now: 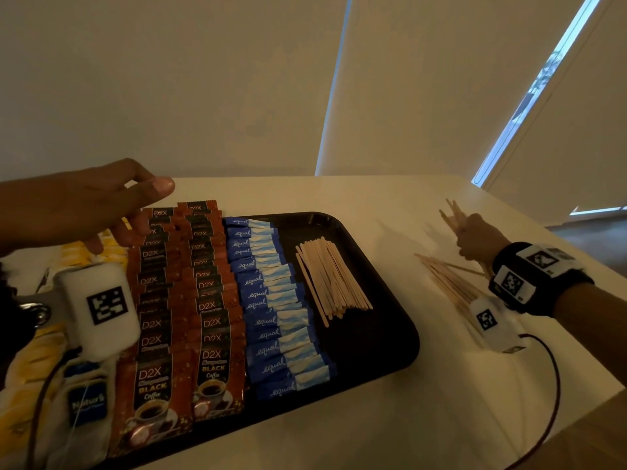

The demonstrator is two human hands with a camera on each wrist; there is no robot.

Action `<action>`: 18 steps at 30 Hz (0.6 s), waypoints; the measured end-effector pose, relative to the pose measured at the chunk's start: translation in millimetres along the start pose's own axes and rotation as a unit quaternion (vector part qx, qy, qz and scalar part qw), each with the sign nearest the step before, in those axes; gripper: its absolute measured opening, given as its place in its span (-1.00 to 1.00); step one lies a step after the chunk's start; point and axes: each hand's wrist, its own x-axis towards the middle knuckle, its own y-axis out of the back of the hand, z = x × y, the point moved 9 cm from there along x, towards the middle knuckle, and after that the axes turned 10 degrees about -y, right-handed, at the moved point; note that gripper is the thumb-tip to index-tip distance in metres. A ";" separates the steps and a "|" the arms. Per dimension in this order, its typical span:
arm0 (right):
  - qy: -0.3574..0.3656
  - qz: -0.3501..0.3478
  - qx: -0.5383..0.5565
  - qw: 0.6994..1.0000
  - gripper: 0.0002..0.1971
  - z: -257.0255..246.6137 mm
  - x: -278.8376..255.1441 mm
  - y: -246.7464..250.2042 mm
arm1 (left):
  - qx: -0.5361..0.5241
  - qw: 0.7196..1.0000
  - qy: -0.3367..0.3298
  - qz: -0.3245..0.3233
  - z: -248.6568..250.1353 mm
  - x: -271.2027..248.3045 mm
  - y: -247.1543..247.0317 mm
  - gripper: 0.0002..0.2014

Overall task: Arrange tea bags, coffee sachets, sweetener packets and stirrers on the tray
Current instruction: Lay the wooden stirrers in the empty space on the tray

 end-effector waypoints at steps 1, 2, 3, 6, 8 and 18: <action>0.007 -0.006 0.006 1.000 -0.83 -7.6 -8.0 3.3 | 0.001 1.000 -0.003 -0.002 1.4 -0.2 -0.1 0.03; 0.032 0.007 0.022 0.999 -0.96 -17.7 -13.8 8.6 | 0.002 1.000 -0.006 -0.003 2.1 -0.3 -0.1 0.03; 0.058 0.019 0.039 0.997 -0.88 -31.3 -21.3 15.4 | 0.001 1.000 -0.011 -0.003 3.1 0.2 0.2 0.02; 0.179 0.040 0.127 0.975 -0.73 -85.9 -59.3 28.4 | 0.000 1.000 -0.024 -0.004 4.4 1.1 1.0 -0.04; 0.246 0.045 0.189 0.950 -0.70 -122.6 -92.4 31.7 | -0.001 1.000 -0.030 -0.007 9.4 -0.3 0.0 -0.12; 0.402 -0.009 0.225 0.888 -0.61 -231.1 -182.9 -9.0 | 0.003 0.999 -0.036 -0.020 33.4 -14.2 -6.2 -0.27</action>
